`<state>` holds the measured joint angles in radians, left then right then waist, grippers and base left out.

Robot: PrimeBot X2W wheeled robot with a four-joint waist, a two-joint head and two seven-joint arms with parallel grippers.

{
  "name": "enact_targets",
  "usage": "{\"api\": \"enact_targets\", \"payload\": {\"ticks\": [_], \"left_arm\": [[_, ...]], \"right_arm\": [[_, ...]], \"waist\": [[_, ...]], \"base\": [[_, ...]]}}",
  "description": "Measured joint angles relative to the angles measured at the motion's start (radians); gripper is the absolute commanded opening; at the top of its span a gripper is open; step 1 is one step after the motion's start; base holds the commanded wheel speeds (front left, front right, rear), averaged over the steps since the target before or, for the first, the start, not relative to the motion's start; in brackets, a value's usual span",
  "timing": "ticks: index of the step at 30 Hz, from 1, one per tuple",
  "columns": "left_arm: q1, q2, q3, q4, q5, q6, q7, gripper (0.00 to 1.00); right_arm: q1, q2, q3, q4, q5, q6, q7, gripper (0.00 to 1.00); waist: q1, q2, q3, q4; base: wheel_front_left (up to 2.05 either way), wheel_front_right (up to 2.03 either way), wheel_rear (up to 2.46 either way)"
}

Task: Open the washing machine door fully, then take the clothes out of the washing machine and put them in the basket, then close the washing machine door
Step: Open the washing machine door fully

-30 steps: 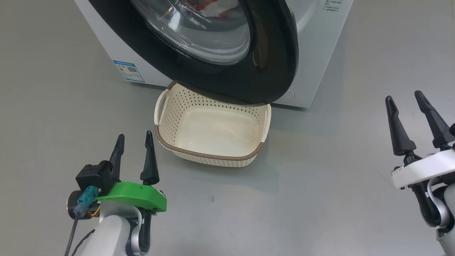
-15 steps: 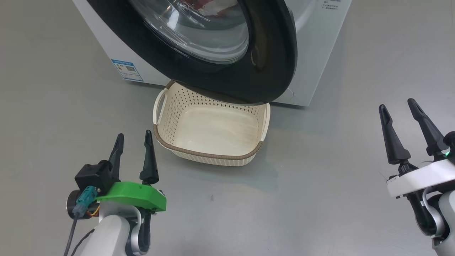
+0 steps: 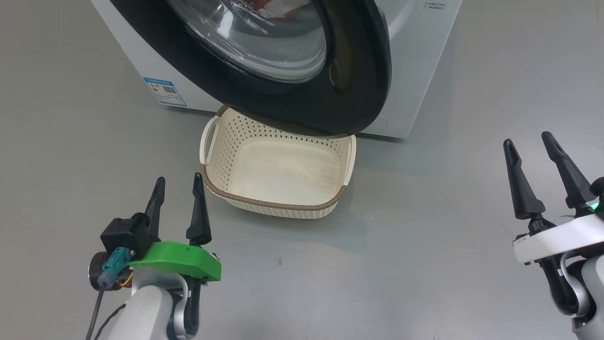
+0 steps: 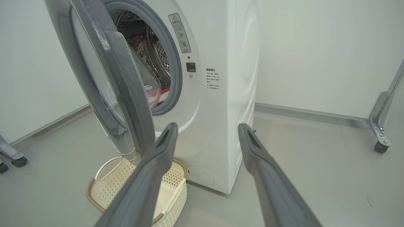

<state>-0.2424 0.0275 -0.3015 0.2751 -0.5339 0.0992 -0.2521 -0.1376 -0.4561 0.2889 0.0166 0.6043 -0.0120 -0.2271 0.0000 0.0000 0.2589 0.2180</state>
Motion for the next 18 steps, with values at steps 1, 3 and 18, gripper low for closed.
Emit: {"api": "enact_targets", "payload": {"ticks": [1,3,18], "left_arm": [[0.000,0.000,0.000,0.000,0.000,0.000,0.000,1.00],[0.000,0.000,-0.001,0.000,0.000,0.000,0.000,1.00],[0.000,0.001,-0.023,-0.009,-0.003,0.000,0.000,1.00]], "right_arm": [[0.000,0.000,-0.002,-0.001,0.000,0.000,0.000,1.00],[0.001,0.000,-0.004,-0.002,0.000,0.000,-0.002,1.00],[-0.001,0.087,-0.083,-0.030,0.232,0.023,0.027,0.00]], "waist": [[0.0000,0.0000,0.000,0.000],[0.0000,0.0000,0.001,0.001],[0.0000,0.0000,0.021,0.019]], "base": [[0.00,0.00,0.00],[0.00,0.00,0.00],[0.00,0.00,0.00]]}}
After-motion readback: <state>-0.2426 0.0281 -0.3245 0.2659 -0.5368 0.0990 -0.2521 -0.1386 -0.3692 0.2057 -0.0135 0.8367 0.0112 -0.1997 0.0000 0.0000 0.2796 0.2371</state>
